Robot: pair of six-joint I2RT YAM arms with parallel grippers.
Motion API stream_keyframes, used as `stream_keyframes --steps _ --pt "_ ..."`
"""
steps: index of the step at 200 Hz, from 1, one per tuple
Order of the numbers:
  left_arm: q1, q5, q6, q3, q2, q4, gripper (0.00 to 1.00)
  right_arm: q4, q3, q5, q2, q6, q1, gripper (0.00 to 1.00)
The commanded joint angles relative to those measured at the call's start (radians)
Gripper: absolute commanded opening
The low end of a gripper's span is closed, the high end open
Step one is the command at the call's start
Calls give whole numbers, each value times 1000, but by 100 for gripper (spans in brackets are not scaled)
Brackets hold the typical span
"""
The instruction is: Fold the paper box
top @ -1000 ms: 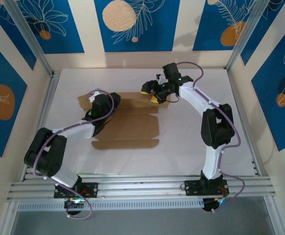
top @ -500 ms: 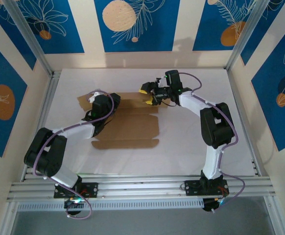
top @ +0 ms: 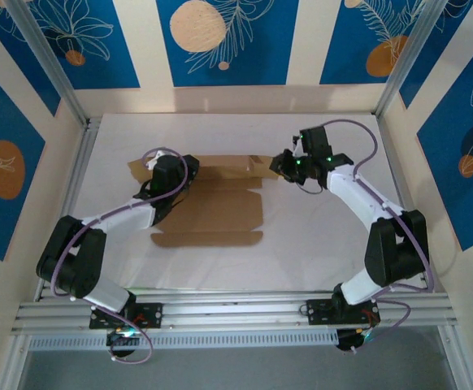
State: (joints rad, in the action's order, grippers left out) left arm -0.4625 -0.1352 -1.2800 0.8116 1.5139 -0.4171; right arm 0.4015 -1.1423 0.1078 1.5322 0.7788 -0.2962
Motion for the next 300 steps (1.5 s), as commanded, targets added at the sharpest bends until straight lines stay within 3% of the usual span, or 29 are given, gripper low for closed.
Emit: stream_keyframes --steps 1,22,55,73,116,127,168,201,219,258,300 --pt "2 -19 23 23 16 119 17 10 86 -83 6 3 -34 5" --pt "5 -39 21 49 12 173 17 -13 109 -99 50 38 -69 0" --pt "6 -43 23 93 24 222 17 -85 80 -90 140 83 -86 1" --pt "7 -35 20 115 38 245 17 -112 27 -88 191 98 -79 9" --pt "7 -41 5 156 47 323 17 -113 -91 -115 314 80 -60 44" --pt "8 -44 1 165 48 338 17 -151 -89 -113 327 86 -59 48" --pt "8 -34 -8 179 67 354 16 -272 -61 -154 374 102 -49 37" --pt "9 -24 -37 169 81 349 16 -411 -8 -204 388 183 -45 10" --pt "9 -19 -39 165 87 337 16 -428 -8 -231 402 232 -45 9" --pt "8 -14 -44 155 88 326 15 -222 -143 -309 483 266 -66 8" --pt "10 -14 -51 155 89 328 15 -144 -191 -332 531 314 -87 8"
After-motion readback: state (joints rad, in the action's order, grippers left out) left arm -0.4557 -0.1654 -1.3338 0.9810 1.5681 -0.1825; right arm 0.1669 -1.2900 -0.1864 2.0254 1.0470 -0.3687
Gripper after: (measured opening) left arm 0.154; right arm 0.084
